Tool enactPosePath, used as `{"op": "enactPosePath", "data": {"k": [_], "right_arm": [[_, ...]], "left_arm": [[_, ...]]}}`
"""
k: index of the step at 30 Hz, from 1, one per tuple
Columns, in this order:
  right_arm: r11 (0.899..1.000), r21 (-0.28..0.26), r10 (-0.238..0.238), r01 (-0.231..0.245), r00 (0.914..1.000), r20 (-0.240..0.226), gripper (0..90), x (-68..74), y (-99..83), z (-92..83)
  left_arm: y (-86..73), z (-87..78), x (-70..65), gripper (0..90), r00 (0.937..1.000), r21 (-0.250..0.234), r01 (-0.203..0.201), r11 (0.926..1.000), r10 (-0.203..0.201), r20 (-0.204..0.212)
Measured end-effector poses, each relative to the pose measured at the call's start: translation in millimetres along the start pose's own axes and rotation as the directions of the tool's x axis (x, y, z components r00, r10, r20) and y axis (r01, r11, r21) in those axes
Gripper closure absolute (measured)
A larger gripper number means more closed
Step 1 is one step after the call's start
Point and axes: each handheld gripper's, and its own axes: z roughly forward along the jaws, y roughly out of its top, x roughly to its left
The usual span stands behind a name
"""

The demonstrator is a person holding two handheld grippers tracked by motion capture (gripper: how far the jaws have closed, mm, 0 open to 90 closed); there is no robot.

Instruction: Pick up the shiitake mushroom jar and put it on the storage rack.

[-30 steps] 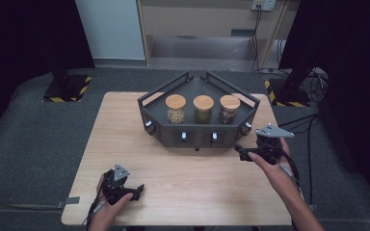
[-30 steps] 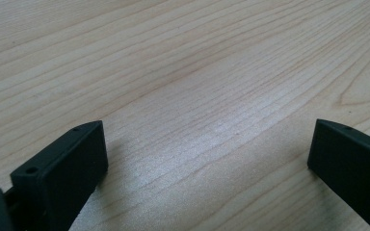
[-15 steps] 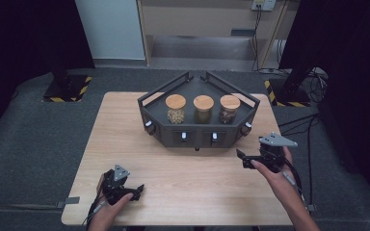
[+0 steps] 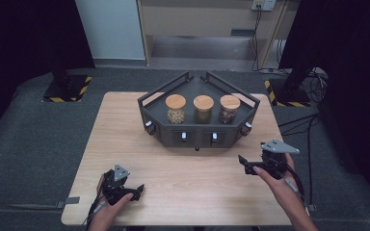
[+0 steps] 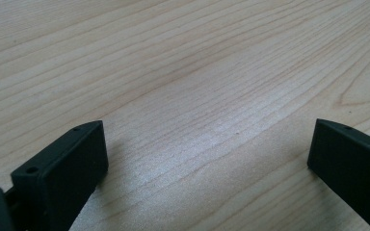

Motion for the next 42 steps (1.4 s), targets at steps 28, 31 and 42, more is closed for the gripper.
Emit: {"op": "enactPosePath", "data": {"k": [28, 31, 42], "right_arm": [[0.999, 0.042, 0.034, -0.034, 0.9993, -0.016, 2.6, 0.2, -34.9, 2.1], [0.998, 0.043, 0.036, -0.036, 0.9992, -0.016, 2.5, 0.9, -37.8, 2.1], [0.998, 0.06, 0.036, -0.034, 0.999, -0.027, 2.4, 3.9, -48.4, 4.1]], "left_arm": [[0.0, 0.0, 0.0, 0.0, 1.0, 0.0, 0.0, 1.0, 0.0, 0.0], [0.0, 0.0, 0.0, 0.0, 1.0, 0.0, 0.0, 1.0, 0.0, 0.0], [0.0, 0.0, 0.0, 0.0, 1.0, 0.0, 0.0, 1.0, 0.0, 0.0]]}}
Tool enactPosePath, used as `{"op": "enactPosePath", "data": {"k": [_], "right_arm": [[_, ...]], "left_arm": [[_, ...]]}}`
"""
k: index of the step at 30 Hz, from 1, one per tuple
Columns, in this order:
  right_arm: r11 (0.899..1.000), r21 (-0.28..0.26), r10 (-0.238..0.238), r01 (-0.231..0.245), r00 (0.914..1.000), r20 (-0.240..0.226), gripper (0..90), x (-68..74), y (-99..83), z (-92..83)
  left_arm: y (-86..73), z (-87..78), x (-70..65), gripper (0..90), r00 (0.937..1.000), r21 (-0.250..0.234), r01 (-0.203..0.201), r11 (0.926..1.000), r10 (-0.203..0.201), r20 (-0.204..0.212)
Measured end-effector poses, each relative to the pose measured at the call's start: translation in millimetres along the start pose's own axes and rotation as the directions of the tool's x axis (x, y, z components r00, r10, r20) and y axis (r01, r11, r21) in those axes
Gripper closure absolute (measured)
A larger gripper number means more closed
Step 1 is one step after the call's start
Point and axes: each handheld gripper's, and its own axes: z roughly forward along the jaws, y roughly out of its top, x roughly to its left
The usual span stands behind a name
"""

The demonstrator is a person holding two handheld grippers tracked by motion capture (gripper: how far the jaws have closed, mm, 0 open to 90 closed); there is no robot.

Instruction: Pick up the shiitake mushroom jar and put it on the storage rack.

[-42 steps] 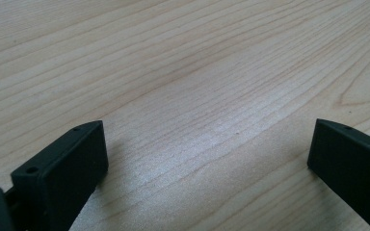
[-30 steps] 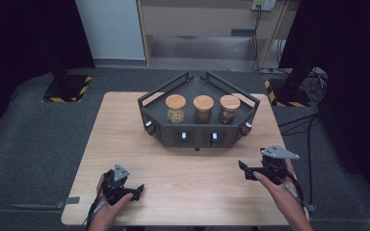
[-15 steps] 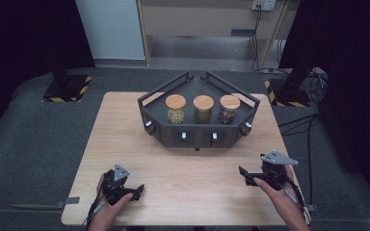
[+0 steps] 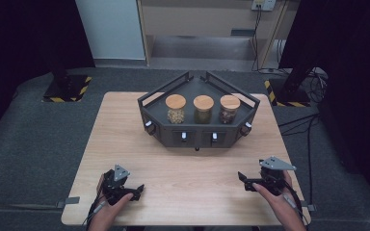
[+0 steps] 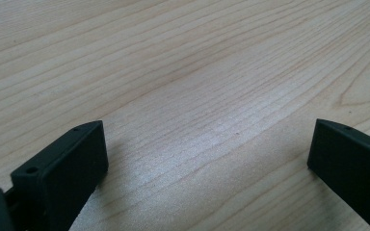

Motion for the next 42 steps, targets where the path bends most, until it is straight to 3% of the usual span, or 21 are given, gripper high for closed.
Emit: {"op": "enactPosePath", "data": {"k": [24, 42], "right_arm": [[0.999, 0.032, 0.001, -0.001, 0.9998, -0.02, 2.5, 7.2, -19.4, 9.6], [0.997, 0.061, -0.046, 0.05, 0.9968, -0.066, 2.5, 24.9, -19.0, 26.7]], "left_arm": [[0.0, 0.0, -0.1, 0.0, 1.0, 0.0, 0.0, 1.0, 0.0, 0.0], [-0.1, 0.0, -0.2, 0.0, 1.0, 0.0, 0.001, 1.0, -0.001, -0.001]]}}
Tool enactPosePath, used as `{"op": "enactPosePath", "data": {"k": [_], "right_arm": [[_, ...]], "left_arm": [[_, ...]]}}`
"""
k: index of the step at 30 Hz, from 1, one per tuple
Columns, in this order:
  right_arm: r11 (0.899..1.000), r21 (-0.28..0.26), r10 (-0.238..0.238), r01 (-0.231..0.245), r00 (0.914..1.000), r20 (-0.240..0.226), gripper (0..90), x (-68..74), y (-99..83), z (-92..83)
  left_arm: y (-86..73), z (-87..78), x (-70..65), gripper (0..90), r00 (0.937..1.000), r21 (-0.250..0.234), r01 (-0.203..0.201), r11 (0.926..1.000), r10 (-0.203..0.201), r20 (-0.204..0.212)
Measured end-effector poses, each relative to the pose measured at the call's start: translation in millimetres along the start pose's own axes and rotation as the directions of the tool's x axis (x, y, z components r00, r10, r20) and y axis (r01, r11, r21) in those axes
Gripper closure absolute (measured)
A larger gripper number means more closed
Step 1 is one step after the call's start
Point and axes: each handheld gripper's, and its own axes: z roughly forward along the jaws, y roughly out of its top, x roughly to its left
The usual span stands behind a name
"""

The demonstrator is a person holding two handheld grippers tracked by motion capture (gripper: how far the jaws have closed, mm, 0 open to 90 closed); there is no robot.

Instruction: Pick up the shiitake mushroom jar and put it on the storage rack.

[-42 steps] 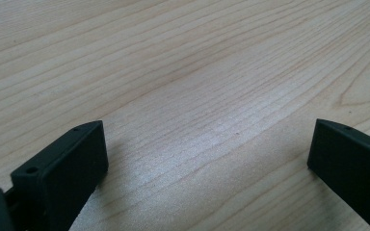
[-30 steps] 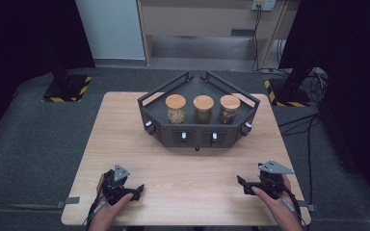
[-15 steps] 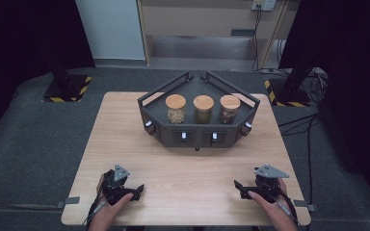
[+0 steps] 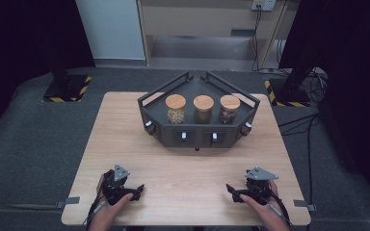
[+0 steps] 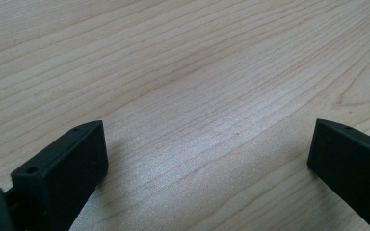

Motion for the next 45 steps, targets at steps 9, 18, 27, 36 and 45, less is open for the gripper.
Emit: {"op": "enactPosePath", "data": {"k": [9, 18, 27, 36, 45], "right_arm": [[0.999, 0.028, -0.022, 0.022, 0.9996, -0.016, 2.5, 6.9, 4.6, 13.6], [0.996, 0.079, -0.049, 0.05, 0.9986, -0.023, 2.9, 13.2, 9.5, 29.9], [0.992, 0.104, -0.071, 0.073, 0.9972, -0.021, 1.9, 17.2, 14.6, 33.9], [0.992, 0.117, -0.044, 0.047, 0.9986, -0.031, 1.1, 13.6, 16.6, 35.2], [0.992, 0.12, -0.039, 0.042, 0.9988, -0.028, 0.3, 14.9, 17.2, 35.8]], "left_arm": [[0.1, 0.0, 0.0, 0.0, 1.0, 0.0, 0.0, 1.0, 0.0, 0.0], [0.1, 0.0, 0.0, 0.0, 1.0, 0.0, 0.0, 1.0, 0.0, 0.0], [0.0, 0.0, 0.0, 0.0, 1.0, 0.0, 0.0, 1.0, 0.0, 0.0], [-0.1, 0.0, 0.0, 0.0, 1.0, 0.0, 0.0, 1.0, 0.0, 0.0], [0.5, -0.3, -0.1, 0.0, 1.0, 0.003, 0.0, 1.0, 0.0, 0.0]]}}
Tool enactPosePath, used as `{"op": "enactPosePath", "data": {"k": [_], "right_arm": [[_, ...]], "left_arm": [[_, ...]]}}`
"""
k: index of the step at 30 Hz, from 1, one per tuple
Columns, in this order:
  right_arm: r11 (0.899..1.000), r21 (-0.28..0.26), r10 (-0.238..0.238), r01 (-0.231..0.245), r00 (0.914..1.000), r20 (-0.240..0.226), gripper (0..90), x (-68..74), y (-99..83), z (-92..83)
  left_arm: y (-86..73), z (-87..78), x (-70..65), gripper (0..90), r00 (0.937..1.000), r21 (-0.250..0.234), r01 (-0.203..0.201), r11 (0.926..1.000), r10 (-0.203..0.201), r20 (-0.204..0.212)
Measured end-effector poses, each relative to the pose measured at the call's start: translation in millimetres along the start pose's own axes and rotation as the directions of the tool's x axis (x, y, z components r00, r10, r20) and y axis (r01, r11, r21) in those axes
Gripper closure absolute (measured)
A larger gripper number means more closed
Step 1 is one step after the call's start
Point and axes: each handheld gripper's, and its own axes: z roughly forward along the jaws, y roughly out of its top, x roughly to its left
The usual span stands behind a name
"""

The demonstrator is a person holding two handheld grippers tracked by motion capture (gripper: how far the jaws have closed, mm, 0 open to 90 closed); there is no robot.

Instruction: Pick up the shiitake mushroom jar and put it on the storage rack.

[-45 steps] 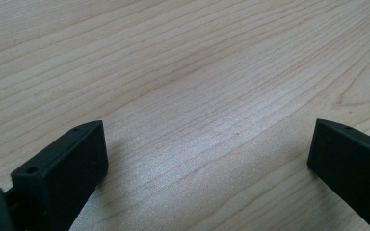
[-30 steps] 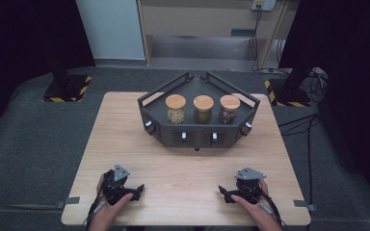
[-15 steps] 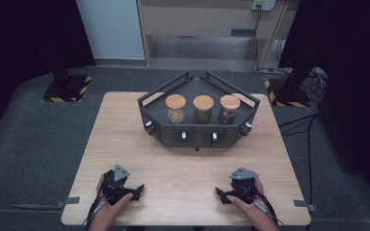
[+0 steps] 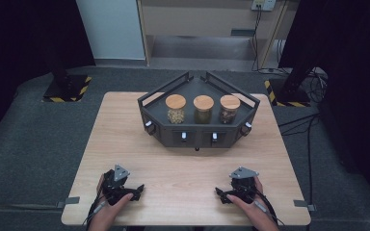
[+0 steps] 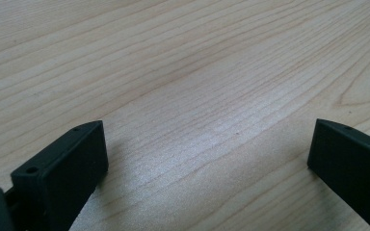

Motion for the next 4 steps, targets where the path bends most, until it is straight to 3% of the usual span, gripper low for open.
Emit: {"op": "enactPosePath", "data": {"k": [4], "right_arm": [[1.0, 0.001, 0.001, -0.001, 1.0, 0.0, 0.3, 0.1, 0.2, 0.0]], "left_arm": [[0.0, 0.0, 0.1, 0.0, 1.0, 0.0, 0.0, 1.0, 0.0, 0.0]]}}
